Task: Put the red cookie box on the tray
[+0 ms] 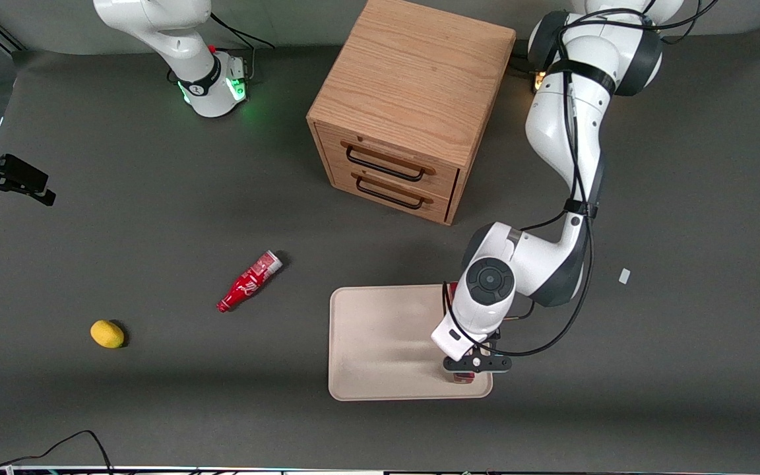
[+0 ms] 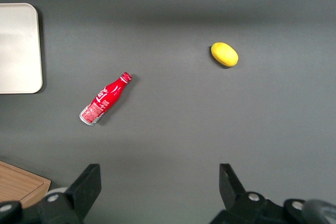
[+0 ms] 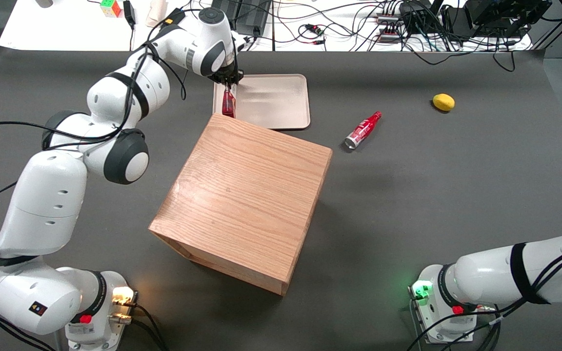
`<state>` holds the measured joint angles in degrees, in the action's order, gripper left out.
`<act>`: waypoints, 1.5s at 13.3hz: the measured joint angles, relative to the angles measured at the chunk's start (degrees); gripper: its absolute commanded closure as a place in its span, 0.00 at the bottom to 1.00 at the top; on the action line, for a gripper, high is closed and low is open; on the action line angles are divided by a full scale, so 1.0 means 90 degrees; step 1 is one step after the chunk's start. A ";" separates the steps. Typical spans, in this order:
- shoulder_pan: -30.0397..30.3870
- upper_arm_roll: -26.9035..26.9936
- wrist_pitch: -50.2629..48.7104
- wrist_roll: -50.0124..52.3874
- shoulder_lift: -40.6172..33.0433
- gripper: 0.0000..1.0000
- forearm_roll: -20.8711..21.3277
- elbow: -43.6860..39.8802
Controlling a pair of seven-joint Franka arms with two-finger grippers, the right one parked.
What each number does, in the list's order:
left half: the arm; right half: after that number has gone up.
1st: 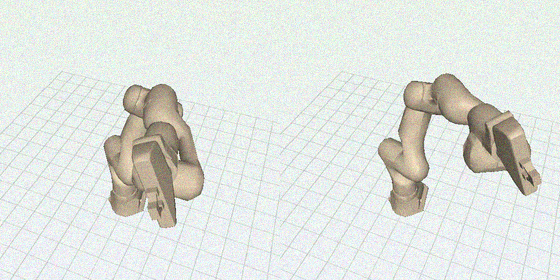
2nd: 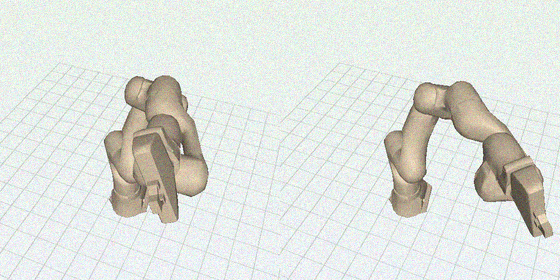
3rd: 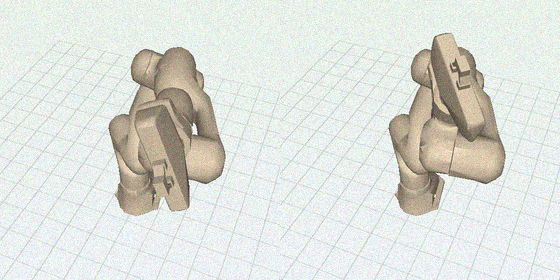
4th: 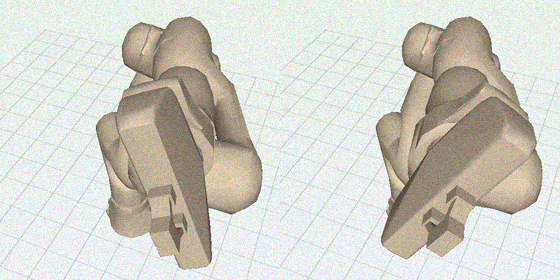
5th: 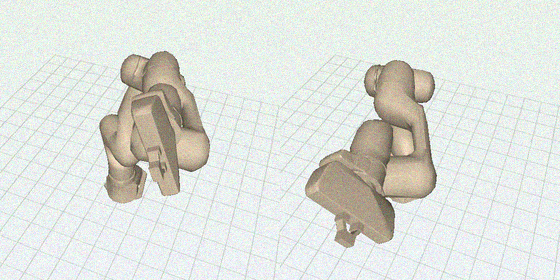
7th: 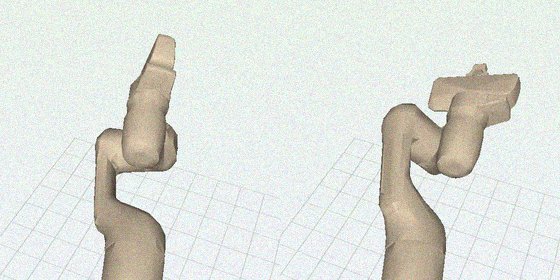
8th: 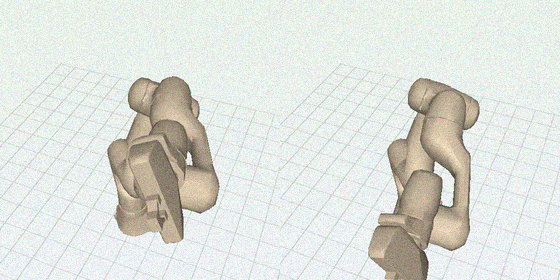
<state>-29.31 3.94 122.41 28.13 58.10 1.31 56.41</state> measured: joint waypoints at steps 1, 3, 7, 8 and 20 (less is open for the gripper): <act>-0.0002 0.0001 0.0021 -0.0002 0.0022 0.31 0.0026 0.0000; -0.0003 0.0003 0.0067 -0.0002 0.0043 0.00 0.0122 -0.0002; -0.0003 0.0023 -0.0088 -0.0005 0.0038 0.00 0.0169 -0.0139; -0.0002 0.0027 -0.0314 -0.0011 0.0025 0.00 0.0171 -0.0229; 0.1685 0.0178 -0.3544 -0.2418 -0.3196 0.00 0.0077 0.0939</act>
<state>-14.15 5.55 90.52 6.37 29.33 2.00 64.87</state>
